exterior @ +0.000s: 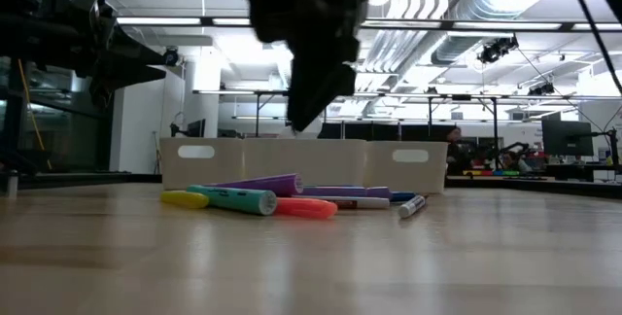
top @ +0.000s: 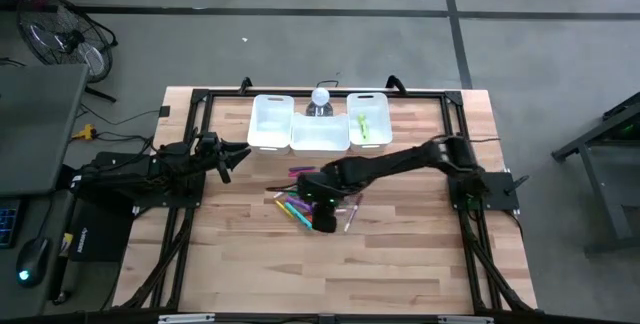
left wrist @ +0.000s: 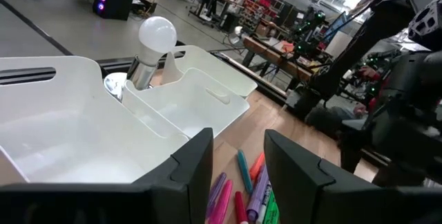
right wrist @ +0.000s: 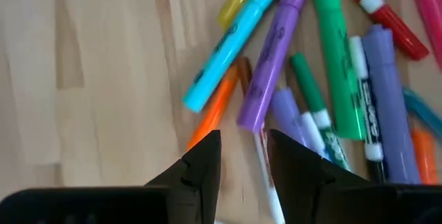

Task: Pick & Place Markers
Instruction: Put the violet highlighter pen into the right white bin

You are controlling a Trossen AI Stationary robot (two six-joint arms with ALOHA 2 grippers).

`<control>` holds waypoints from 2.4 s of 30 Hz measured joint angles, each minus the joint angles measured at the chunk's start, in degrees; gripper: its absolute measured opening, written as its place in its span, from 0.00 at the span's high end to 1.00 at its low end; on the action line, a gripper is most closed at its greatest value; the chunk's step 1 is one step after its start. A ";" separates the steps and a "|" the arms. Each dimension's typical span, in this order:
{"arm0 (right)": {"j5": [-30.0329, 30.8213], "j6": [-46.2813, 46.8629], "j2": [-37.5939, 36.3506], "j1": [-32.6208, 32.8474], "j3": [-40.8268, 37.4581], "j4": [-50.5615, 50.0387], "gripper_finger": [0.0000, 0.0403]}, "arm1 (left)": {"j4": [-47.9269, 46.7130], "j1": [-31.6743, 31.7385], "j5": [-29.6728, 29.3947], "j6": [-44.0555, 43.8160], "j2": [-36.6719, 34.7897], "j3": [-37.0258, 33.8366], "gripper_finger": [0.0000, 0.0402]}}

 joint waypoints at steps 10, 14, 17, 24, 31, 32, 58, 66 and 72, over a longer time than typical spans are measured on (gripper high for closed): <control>2.79 3.98 9.73 -1.58 14.28 -8.31 0.48 | -0.01 0.00 0.00 0.00 0.00 -0.01 0.68; 3.82 5.70 12.99 -1.71 19.03 -11.68 0.40 | -0.03 0.00 0.00 0.00 -0.02 0.00 0.68; 3.86 7.27 15.34 -1.71 22.39 -14.05 0.39 | -0.05 0.00 0.00 0.00 -0.02 -0.01 0.68; 8.26 10.04 17.12 -1.64 24.87 -15.83 0.39 | -0.17 0.00 0.00 0.00 0.00 -0.01 0.68; 9.60 13.63 17.12 -1.33 24.90 -16.11 0.39 | -0.20 0.00 0.00 0.00 0.00 0.00 0.68; 9.82 13.69 17.12 -1.16 24.89 -16.09 0.39 | -0.20 0.02 0.00 0.00 0.00 -0.01 0.68; 12.75 13.71 19.95 0.76 24.55 -14.38 0.39 | -0.20 0.02 0.00 0.00 -0.02 0.00 0.68; 13.03 13.86 19.96 0.74 24.55 -14.47 0.39 | -0.20 0.00 0.00 0.00 -0.02 0.00 0.68; 12.17 13.48 20.90 0.98 24.55 -14.89 0.48 | -0.20 0.01 0.00 0.00 -0.02 -0.02 0.68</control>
